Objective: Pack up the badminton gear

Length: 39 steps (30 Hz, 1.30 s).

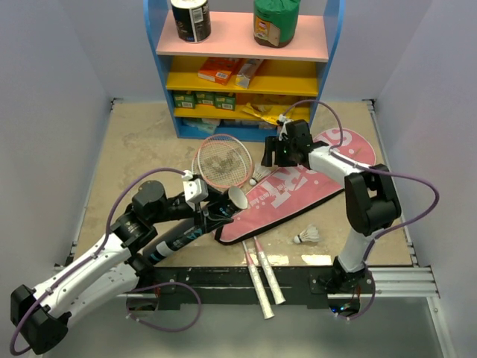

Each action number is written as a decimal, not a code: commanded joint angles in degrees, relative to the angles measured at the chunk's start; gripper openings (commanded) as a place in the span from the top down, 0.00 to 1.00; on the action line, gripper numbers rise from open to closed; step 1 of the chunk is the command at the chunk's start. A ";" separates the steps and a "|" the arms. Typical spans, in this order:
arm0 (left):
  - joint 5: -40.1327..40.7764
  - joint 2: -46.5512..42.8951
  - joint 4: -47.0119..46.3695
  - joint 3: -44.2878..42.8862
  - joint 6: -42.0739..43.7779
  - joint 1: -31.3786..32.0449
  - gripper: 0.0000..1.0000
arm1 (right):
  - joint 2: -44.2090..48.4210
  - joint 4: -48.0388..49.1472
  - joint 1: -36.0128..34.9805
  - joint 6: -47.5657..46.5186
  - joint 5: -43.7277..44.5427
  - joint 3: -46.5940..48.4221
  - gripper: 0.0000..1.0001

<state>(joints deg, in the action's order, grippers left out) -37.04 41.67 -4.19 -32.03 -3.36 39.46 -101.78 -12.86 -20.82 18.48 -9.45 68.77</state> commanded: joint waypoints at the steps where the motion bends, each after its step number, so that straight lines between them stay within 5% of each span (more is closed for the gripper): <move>1: -0.40 -1.24 -2.85 -1.37 1.86 0.18 1.00 | -0.97 6.88 0.08 -2.92 -5.13 1.19 0.27; 15: -0.67 -1.33 -2.32 -1.54 2.12 0.18 1.00 | -6.15 6.54 -0.01 -5.21 -17.43 0.93 0.29; 18: -0.76 -1.15 -2.32 -1.54 2.04 0.09 1.00 | -6.50 7.41 0.08 -4.95 -18.58 -0.12 0.37; 19: -0.84 -1.15 -2.32 -1.54 1.95 0.18 1.00 | -6.33 7.41 -0.01 -4.86 -18.76 -0.30 0.49; 29: -1.20 -0.89 -2.41 -1.54 1.86 0.18 1.00 | -1.50 6.10 -0.01 -4.33 -17.53 -3.03 0.99; 39: -0.58 0.42 -2.67 -1.45 1.60 0.09 1.00 | 16.86 1.71 -0.27 -2.05 -13.40 -6.46 1.00</move>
<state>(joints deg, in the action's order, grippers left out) -37.08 41.32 -4.19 -32.01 -3.18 39.46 -93.14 -9.76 -20.86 15.29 -25.30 62.85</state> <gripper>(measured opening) 0.723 0.010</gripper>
